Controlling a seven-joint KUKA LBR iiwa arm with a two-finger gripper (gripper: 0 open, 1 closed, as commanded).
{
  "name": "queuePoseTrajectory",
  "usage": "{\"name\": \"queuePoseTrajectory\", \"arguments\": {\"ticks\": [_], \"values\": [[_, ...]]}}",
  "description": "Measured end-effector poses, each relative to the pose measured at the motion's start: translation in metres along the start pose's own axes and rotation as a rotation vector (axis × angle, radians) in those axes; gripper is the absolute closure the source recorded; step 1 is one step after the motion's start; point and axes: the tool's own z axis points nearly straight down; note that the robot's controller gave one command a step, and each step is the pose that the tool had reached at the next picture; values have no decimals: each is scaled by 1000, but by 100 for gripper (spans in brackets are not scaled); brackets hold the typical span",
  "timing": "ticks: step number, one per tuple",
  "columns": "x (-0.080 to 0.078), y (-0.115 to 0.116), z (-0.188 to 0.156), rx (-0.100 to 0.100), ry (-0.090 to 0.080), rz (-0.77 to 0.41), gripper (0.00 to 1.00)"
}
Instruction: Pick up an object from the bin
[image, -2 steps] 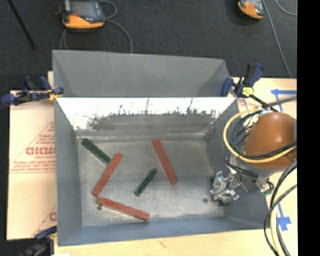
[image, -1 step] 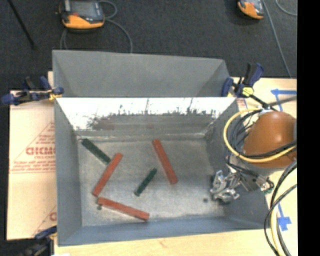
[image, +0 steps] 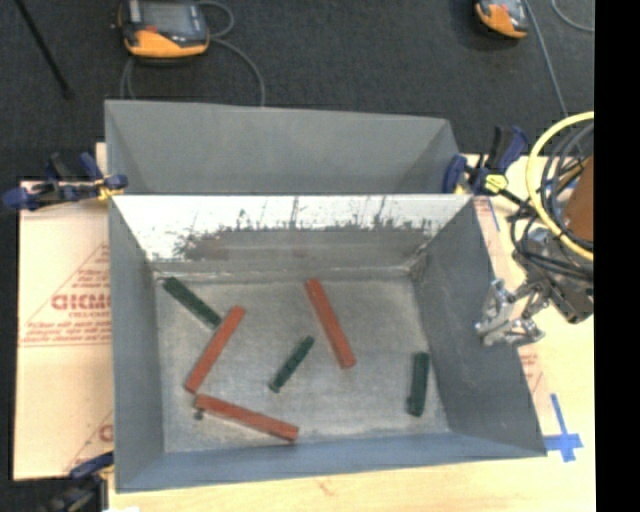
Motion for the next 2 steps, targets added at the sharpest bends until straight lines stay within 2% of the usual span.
{"name": "queuePoseTrajectory", "arguments": {"ticks": [1,2], "values": [[-2,0,-39,7,-6,-4,100],[-7,9,23,6,-7,34,100]]}}
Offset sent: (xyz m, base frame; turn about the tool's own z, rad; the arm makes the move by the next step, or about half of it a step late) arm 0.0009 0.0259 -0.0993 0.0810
